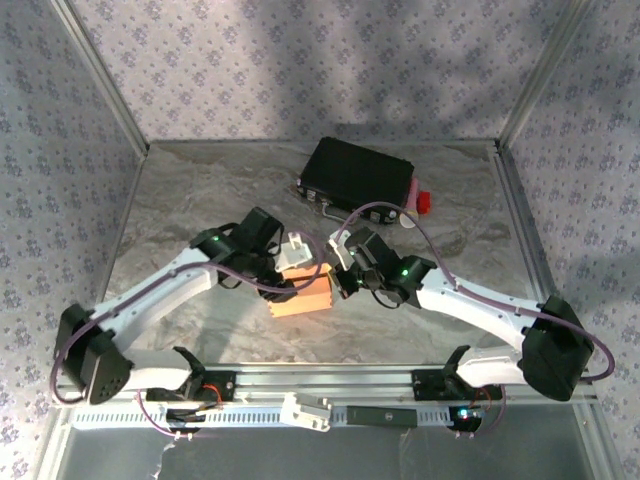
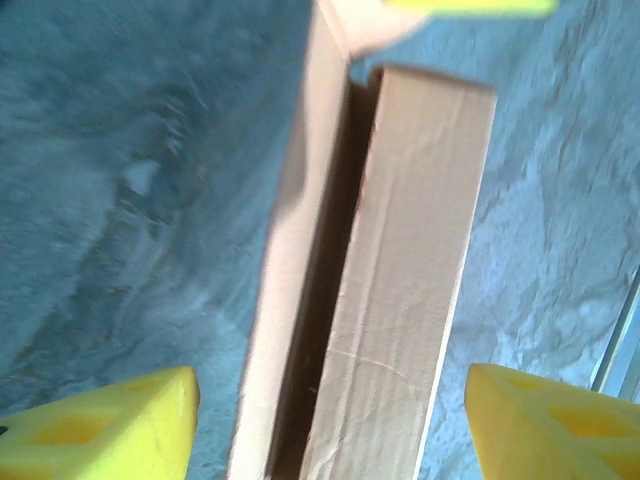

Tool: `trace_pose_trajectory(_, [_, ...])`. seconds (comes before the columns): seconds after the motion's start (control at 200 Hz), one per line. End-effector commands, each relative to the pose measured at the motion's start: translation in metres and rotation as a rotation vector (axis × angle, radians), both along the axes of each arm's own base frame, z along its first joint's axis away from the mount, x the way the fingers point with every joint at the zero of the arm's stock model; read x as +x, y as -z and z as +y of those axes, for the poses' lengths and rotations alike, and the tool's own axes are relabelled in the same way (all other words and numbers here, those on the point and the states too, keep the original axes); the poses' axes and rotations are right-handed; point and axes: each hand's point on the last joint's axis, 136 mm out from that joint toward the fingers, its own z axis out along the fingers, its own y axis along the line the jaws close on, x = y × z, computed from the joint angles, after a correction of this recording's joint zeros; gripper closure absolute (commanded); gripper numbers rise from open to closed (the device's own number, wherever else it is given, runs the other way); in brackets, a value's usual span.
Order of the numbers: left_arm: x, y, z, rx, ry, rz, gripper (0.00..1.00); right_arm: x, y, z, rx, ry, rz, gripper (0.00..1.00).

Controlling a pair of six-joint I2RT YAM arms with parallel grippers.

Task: Fold the paper box

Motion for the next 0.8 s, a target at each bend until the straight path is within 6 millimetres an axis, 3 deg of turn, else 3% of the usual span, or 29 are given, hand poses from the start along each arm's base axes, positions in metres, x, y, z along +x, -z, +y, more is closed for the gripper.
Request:
trace_pose_trajectory(0.0, [0.01,-0.022,0.0,-0.099,-0.103,-0.033,0.3,0.002,0.001,0.001,-0.01,0.02,0.011,1.0])
trace_pose_trajectory(0.125, [0.011,-0.038,0.021,-0.15,-0.286,0.027,0.36,0.003,-0.001,0.002,-0.006,0.022,0.009,1.0])
trace_pose_trajectory(0.245, [-0.003,-0.033,0.039,-0.166,-0.409,0.1,0.4,0.002,-0.003,0.001,-0.003,0.019,0.006,1.0])
trace_pose_trajectory(0.51, [-0.017,-0.004,0.048,-0.188,-0.534,0.187,0.41,-0.003,-0.004,0.002,-0.001,0.015,0.004,1.0])
trace_pose_trajectory(0.61, [-0.025,-0.009,0.041,-0.137,-0.494,0.1,0.42,-0.005,-0.003,0.002,-0.005,0.017,0.005,1.0])
trace_pose_trajectory(0.675, [-0.031,-0.017,0.034,-0.144,-0.495,0.063,0.56,-0.005,-0.004,0.002,-0.004,0.021,0.002,1.0])
trace_pose_trajectory(0.725, [-0.034,-0.019,0.025,-0.196,-0.523,0.094,0.78,-0.005,-0.004,0.002,-0.004,0.023,0.0,1.0])
trace_pose_trajectory(0.795, [-0.045,-0.014,0.008,-0.257,-0.531,0.152,0.82,-0.005,-0.007,0.003,-0.001,0.026,-0.007,1.0])
